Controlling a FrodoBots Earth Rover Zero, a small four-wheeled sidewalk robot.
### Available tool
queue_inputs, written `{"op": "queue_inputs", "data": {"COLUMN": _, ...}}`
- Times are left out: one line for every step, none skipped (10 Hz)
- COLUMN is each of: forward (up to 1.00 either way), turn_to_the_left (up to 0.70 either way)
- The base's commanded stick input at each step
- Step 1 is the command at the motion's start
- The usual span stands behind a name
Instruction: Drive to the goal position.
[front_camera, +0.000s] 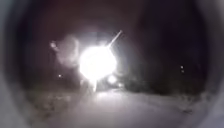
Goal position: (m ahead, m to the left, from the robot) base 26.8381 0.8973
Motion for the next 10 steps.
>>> {"op": "queue_inputs", "data": {"forward": 1.0, "turn_to_the_left": 0.0}}
{"op": "queue_inputs", "data": {"forward": 1.0, "turn_to_the_left": 0.0}}
{"op": "queue_inputs", "data": {"forward": 1.0, "turn_to_the_left": 0.0}}
{"op": "queue_inputs", "data": {"forward": 1.0, "turn_to_the_left": 0.01}}
{"op": "queue_inputs", "data": {"forward": 1.0, "turn_to_the_left": 0.02}}
{"op": "queue_inputs", "data": {"forward": 1.0, "turn_to_the_left": 0.02}}
{"op": "queue_inputs", "data": {"forward": 1.0, "turn_to_the_left": 0.03}}
{"op": "queue_inputs", "data": {"forward": 1.0, "turn_to_the_left": 0.03}}
{"op": "queue_inputs", "data": {"forward": 1.0, "turn_to_the_left": 0.05}}
{"op": "queue_inputs", "data": {"forward": 1.0, "turn_to_the_left": 0.08}}
